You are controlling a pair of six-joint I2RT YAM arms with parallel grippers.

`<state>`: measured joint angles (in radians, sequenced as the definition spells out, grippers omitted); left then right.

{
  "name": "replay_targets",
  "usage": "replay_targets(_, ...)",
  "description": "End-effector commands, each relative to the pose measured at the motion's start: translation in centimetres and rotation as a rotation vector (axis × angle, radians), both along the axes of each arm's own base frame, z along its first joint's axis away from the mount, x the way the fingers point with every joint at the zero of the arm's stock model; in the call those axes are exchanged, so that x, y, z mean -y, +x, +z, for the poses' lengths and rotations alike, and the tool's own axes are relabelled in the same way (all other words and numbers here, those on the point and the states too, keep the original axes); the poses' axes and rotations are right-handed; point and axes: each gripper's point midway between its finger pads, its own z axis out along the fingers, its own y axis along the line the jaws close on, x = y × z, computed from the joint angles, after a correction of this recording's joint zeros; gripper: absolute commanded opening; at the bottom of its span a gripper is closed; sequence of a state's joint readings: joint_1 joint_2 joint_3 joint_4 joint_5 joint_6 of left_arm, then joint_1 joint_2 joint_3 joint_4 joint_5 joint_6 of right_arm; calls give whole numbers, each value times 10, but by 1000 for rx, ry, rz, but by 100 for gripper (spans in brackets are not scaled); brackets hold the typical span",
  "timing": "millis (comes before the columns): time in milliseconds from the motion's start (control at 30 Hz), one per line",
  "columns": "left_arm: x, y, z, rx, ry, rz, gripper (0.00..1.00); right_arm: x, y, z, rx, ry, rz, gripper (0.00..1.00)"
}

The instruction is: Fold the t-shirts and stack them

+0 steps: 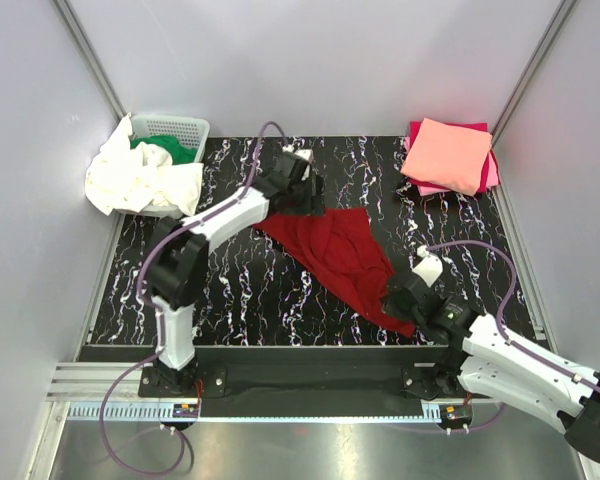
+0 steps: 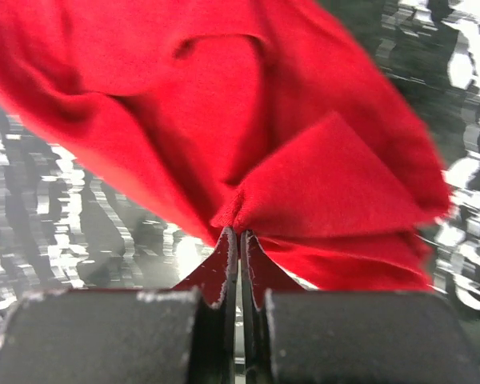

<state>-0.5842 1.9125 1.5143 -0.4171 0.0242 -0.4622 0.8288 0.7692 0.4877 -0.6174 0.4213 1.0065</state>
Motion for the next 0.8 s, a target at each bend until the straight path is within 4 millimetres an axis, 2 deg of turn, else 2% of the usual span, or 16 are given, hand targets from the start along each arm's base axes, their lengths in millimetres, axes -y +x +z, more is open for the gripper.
replay_targets(0, 22, 30, 2, 50, -20, -38, 77, -22, 14, 14, 67, 98, 27, 0)
replay_targets(33, 28, 40, -3, 49, -19, -38, 77, -23, 14, 13, 65, 99, 27, 0)
replay_targets(133, 37, 50, -11, 30, -23, -40, 77, -25, 14, 13, 72, 109, 36, 0)
replay_targets(200, 42, 54, -9, 36, -40, -40, 76, -24, 14, 12, 72, 108, 33, 0)
replay_targets(233, 42, 55, -14, 27, -37, -38, 75, -24, 14, 11, 72, 108, 33, 0)
replay_targets(467, 49, 59, -16, 31, -57, -47, 68, -24, 14, 10, 67, 104, 34, 0)
replay_targets(633, 51, 57, -24, 13, -58, -48, 58, -24, 14, 8, 64, 102, 29, 0)
replay_targets(767, 49, 56, -34, -3, -45, -42, 58, -24, 14, 8, 64, 102, 29, 0)
